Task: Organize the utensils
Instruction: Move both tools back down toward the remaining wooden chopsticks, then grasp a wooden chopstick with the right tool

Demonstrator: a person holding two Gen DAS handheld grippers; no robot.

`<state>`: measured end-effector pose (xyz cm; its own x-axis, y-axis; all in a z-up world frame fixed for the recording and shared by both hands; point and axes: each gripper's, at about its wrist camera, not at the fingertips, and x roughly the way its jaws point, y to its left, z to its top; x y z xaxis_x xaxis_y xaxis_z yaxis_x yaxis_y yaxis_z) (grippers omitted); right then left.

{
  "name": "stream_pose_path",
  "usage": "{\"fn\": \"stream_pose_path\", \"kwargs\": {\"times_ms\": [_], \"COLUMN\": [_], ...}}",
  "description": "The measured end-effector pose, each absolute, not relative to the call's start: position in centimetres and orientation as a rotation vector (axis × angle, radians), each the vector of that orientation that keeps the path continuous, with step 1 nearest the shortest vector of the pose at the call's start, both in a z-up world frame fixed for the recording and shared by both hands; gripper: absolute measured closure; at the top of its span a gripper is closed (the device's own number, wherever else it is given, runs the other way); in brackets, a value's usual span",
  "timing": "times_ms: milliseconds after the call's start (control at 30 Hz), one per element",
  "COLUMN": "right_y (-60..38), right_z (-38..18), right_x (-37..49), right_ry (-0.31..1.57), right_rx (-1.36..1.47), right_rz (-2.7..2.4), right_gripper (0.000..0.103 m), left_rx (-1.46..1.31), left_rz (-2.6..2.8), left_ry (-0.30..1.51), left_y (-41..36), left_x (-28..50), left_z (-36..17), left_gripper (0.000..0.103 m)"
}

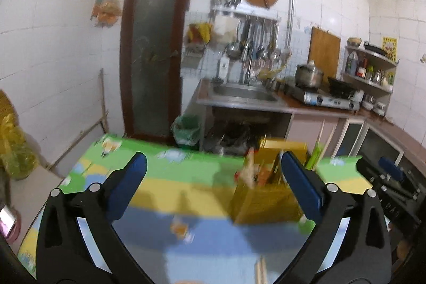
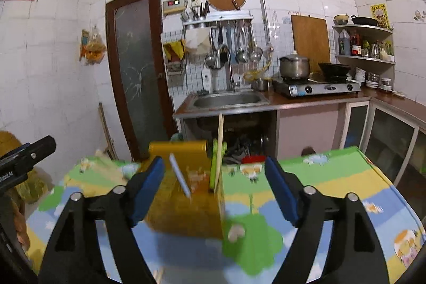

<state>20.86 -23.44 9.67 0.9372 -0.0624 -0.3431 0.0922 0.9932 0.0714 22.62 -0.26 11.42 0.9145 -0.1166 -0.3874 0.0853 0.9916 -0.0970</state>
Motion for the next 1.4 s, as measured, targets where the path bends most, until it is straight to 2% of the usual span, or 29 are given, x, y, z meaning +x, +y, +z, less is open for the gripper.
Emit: {"fn": "stream_pose_path", "kwargs": {"times_ms": [267,567,767,1000,1100,1167,1200,1267,1333,1400], "right_y": [-21.5,-19.5,-18.0,-15.7,-15.0,-14.6,-14.5,-14.0,-13.5,-12.8], "right_z": [4.8,-0.5,-3.3,-5.6,-5.8,-6.1,-6.2,-6.4,-6.6,-6.9], "right_x": [16.6,17.2,19.0,21.2,21.6,21.9,22.0,22.2,22.3,22.5], "right_ry": [0.46,0.613,0.704,0.804,0.831,0.859,0.868,0.889,0.912,0.926], "right_rx": [0.089,0.057,0.024,-0.019,-0.03,-0.036,-0.03,-0.023,-0.021,-0.022], "right_rz": [-0.09,-0.09,-0.084,-0.081,-0.077,-0.082,-0.076,-0.067,-0.062,-0.071], "right_gripper": [0.021,0.021,0.021,0.022,0.034,0.05,0.051,0.062,0.068,0.071], "left_rx": [-0.033,-0.016,0.051,0.022,0.009,0.005,0.001,-0.006,-0.006,-0.006], "left_rz": [-0.046,0.008,0.007,-0.009,-0.003,-0.003,-0.005,-0.01,-0.013,-0.018], "left_ry": [0.556,0.731,0.795,0.818,0.811,0.808,0.808,0.807,0.806,0.808], "left_y": [3.5,6.0,5.3,5.9,6.3,6.4,6.4,6.5,6.5,6.4], "left_x": [19.4,20.8,21.5,21.8,21.9,21.9,21.8,21.8,21.7,21.7], "left_z": [3.9,-3.2,-5.7,-5.9,-5.7,-5.6,-5.5,-5.4,-5.4,-5.3], "left_gripper": [0.005,0.005,0.005,0.005,0.005,0.005,0.005,0.005,0.005,0.005]}}
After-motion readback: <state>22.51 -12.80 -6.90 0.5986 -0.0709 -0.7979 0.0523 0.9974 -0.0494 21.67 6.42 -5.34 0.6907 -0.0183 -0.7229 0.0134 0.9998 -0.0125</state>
